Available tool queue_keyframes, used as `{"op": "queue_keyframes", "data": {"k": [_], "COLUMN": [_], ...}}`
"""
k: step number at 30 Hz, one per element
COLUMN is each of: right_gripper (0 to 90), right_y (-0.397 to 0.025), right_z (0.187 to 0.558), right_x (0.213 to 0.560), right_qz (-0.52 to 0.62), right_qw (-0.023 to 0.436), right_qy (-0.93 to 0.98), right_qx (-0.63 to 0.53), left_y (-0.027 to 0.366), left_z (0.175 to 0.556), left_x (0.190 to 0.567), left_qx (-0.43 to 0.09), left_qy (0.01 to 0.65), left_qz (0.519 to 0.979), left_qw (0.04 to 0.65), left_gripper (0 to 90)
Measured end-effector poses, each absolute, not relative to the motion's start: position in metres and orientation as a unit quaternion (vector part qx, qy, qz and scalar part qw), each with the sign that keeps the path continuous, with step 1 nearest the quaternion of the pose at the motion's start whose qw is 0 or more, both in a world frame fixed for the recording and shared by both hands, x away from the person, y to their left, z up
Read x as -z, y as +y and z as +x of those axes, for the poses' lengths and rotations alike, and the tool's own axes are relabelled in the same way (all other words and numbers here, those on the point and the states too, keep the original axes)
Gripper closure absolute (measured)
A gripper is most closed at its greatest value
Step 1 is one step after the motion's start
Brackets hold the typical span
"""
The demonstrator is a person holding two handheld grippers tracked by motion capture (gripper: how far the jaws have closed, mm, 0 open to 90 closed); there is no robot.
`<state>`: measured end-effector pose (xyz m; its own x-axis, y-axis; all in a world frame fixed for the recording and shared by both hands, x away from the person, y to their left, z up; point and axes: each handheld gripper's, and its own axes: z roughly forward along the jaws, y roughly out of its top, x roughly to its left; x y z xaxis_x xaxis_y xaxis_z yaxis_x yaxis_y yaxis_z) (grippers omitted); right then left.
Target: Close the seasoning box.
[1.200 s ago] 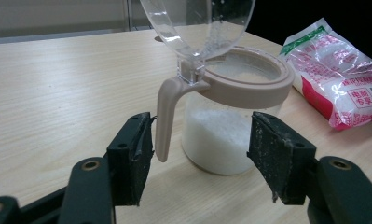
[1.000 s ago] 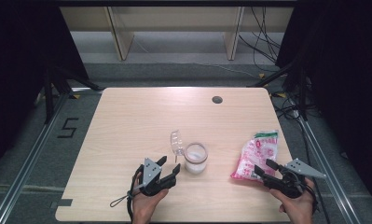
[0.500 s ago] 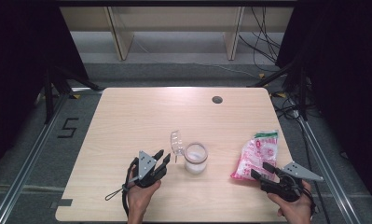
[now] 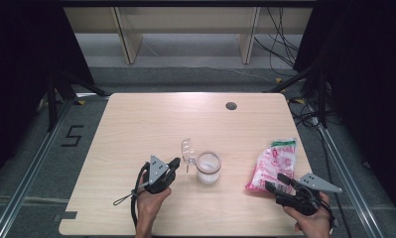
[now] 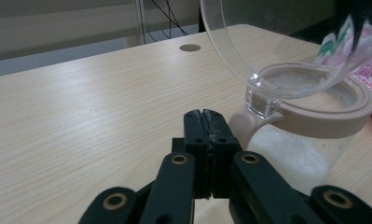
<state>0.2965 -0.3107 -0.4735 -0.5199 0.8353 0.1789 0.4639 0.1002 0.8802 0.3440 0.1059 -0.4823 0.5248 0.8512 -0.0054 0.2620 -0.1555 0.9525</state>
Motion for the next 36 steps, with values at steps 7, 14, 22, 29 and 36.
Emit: {"op": "queue_keyframes", "data": {"k": [7, 14, 22, 29, 36], "right_gripper": [39.2, 38.1, 37.2, 37.0, 37.0], "right_y": [-0.31, -0.306, -0.306, -0.304, -0.303], "right_z": [0.296, 0.294, 0.291, 0.289, 0.287], "right_x": [0.473, 0.473, 0.472, 0.474, 0.474], "right_qz": [0.448, 0.452, 0.442, 0.439, 0.438], "right_qw": [0.182, 0.18, 0.181, 0.177, 0.178], "right_qy": [0.722, 0.719, 0.726, 0.724, 0.727], "right_qx": [-0.494, -0.496, -0.494, -0.502, -0.497], "left_y": [0.107, 0.104, 0.103, 0.102, 0.098], "left_z": [0.347, 0.346, 0.346, 0.345, 0.344], "left_x": [0.479, 0.471, 0.467, 0.466, 0.463], "left_qx": [-0.288, -0.292, -0.284, -0.274, -0.275], "left_qy": [0.397, 0.388, 0.384, 0.379, 0.373], "left_qz": [0.699, 0.697, 0.695, 0.697, 0.699], "left_qw": [0.52, 0.528, 0.537, 0.543, 0.545], "left_gripper": [89.2, 89.2, 89.2, 89.2, 89.1]}}
